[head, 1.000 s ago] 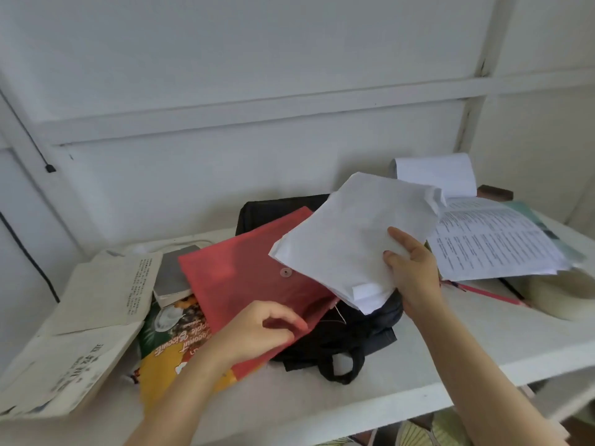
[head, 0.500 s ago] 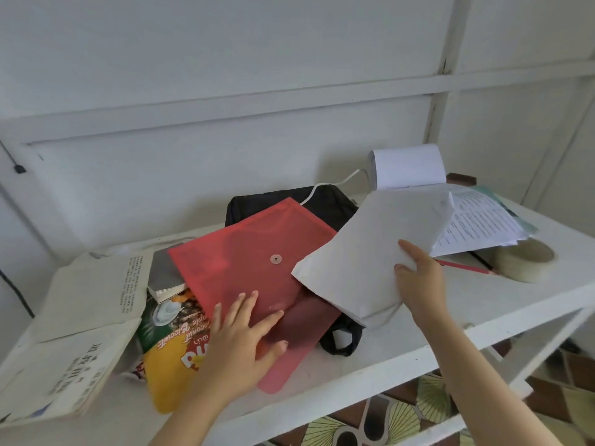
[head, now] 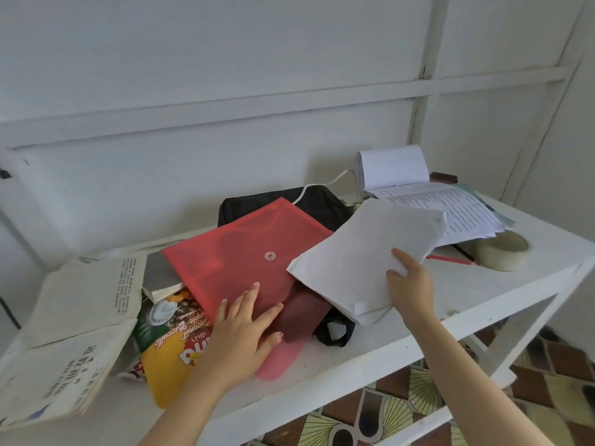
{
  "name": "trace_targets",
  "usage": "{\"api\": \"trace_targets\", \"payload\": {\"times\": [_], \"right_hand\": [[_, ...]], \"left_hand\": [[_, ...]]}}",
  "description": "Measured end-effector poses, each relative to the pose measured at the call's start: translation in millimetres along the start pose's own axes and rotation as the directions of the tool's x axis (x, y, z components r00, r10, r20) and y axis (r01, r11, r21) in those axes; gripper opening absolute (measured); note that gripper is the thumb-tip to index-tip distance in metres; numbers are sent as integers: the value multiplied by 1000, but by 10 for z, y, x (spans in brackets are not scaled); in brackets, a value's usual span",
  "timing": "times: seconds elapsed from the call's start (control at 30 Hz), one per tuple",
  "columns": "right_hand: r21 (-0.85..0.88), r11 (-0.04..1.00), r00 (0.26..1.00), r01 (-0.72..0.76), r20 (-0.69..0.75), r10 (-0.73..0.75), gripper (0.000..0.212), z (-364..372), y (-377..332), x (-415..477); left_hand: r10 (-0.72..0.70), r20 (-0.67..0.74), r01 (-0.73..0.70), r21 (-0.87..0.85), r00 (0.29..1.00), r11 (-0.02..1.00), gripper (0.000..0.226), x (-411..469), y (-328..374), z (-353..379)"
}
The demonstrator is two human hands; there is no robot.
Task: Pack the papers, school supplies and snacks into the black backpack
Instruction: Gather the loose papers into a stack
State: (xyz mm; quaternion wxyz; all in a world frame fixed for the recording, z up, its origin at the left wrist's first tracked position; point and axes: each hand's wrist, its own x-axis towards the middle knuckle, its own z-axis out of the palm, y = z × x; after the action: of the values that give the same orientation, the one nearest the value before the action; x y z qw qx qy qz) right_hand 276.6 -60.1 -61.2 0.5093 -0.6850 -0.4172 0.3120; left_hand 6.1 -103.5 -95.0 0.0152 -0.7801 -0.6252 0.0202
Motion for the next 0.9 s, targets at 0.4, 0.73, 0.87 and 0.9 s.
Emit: {"api": "trace_targets", "payload": {"times": [0.4,0.73,0.87,0.9], "right_hand": [[187,981,998,-58,17,55,45,-77,-55,-58],[241,968,959,-69,285,-3,43,-317,-178,-59],[116,989,897,-96,441,36,40,-377,-150,-49],[78,992,880,-102,472,53,39,-378,-147,-50]], "left_hand": [[-46,-249,20,-105,967,994,101,96,-131,-87],[-174,-333,133,-141,927,981,116,510,-335,-426],[-184,-303,160,-103,935,982,108,644,-391,-441],[-176,-290,156,-90,941,984,108,657,-404,-428]]}}
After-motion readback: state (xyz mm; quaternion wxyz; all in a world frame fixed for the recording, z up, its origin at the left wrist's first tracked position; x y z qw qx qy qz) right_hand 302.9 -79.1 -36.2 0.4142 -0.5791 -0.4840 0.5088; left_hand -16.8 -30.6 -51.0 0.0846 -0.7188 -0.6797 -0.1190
